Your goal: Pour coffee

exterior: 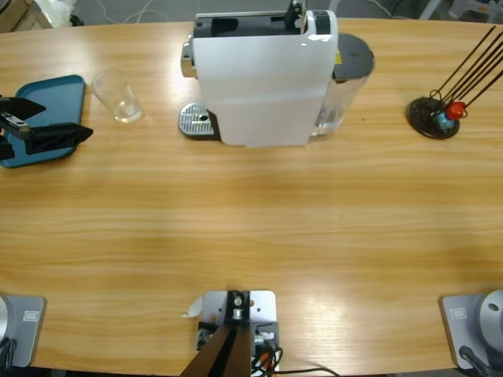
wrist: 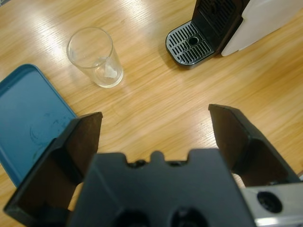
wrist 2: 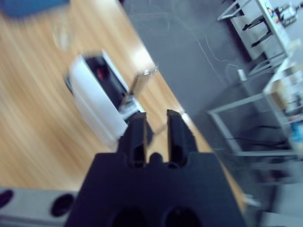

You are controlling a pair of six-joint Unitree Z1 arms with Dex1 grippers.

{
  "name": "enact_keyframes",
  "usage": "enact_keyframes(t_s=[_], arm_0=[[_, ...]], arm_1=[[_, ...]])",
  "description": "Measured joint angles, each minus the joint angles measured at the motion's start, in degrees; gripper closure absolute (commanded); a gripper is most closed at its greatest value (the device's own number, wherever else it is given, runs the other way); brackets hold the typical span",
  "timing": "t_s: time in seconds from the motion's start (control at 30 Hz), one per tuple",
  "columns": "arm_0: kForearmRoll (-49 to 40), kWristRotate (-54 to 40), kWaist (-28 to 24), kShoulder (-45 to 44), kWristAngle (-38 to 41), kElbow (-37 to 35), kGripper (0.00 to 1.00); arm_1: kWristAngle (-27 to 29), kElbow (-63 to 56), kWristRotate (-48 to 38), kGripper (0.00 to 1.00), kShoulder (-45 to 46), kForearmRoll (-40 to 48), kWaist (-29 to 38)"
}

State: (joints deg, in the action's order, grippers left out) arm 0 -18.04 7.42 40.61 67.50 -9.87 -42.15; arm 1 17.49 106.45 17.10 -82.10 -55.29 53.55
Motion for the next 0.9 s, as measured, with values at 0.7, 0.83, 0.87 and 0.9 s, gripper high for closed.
enact_keyframes(t_s=[0.7, 0.83, 0.87, 0.9], arm_0=[[0.0, 0.0, 0.0, 0.6, 0.0, 0.0, 0.032], [0.0, 0.0, 0.0, 0.6, 0.0, 0.0, 0.032], [0.0, 0.0, 0.0, 0.6, 0.0, 0.0, 0.032], [0.0, 0.0, 0.0, 0.6, 0.0, 0.0, 0.032]], arm_1=[[19.1, -36.2, -11.6, 1.0, -1.2, 45.7, 1.7], [23.9, -32.3, -11.5, 1.0, -7.1, 46.6, 5.6], [24.3, -31.4, -11.5, 1.0, -8.1, 46.6, 5.9], [24.5, -30.6, -11.3, 1.0, -8.9, 46.6, 6.0]])
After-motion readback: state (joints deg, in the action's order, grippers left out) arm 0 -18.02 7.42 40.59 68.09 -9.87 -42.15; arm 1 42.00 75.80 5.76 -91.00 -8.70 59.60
